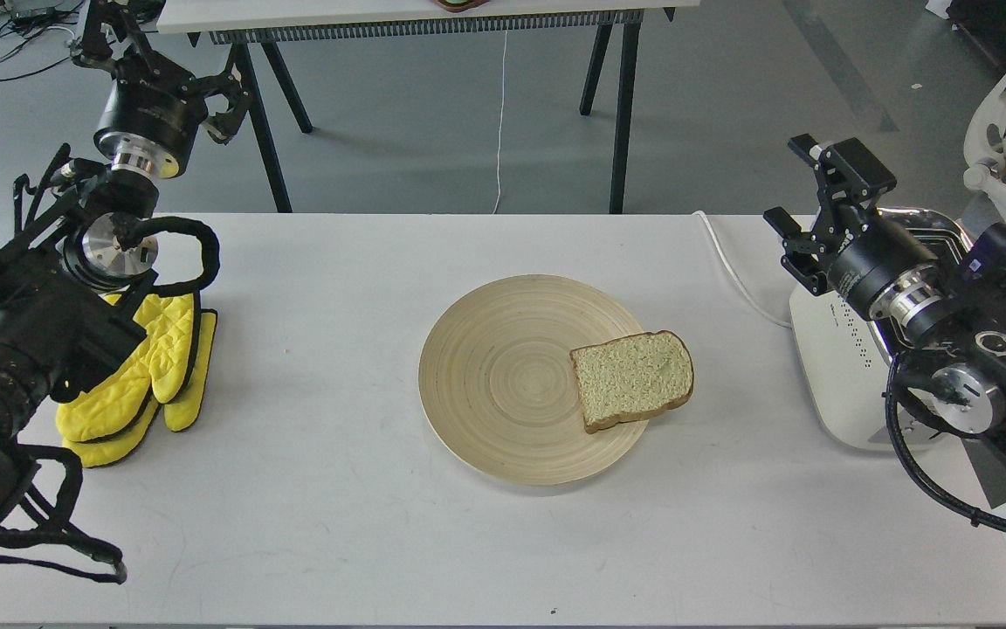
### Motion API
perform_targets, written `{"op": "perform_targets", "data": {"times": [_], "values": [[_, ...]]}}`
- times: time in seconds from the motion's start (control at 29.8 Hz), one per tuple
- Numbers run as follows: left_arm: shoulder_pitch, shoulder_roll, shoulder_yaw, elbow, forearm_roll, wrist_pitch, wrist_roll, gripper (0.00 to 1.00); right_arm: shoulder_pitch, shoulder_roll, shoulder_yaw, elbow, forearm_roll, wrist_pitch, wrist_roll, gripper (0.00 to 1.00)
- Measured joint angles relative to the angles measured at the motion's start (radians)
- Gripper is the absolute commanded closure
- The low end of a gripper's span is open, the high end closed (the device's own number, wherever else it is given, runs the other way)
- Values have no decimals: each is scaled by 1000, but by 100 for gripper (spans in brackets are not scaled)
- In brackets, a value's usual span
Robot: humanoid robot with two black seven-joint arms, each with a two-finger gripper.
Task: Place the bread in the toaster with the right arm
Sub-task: 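Move the right gripper from the toaster down toward the bread slice on the plate, then close the right gripper on the edge of the bread slice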
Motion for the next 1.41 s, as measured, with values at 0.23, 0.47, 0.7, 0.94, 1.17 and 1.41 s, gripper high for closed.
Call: {"op": "perform_targets", "data": {"times": [0.23, 0.47, 0.7, 0.94, 1.17, 1.41], "values": [[-1, 0, 0, 0, 0, 0, 0, 0, -4, 30, -252, -16, -53, -203, -24, 3], [-1, -1, 1, 0, 1, 0, 0, 0, 2, 129, -355, -151, -55, -264, -32, 17], [-1, -2, 1, 0, 1, 0, 0, 0, 2, 152, -360, -159, -53, -256, -21, 26], [-1, -2, 1, -1, 1, 0, 0, 0, 2, 155, -401, -127, -92, -255, -20, 33], [-1, -2, 0, 0, 1, 0, 0, 0, 9, 157, -451, -110, -104, -255, -23, 55], [-1, -1, 0, 0, 1, 0, 0, 0, 13, 156, -457, -108, -105, -254, -25, 79]]}}
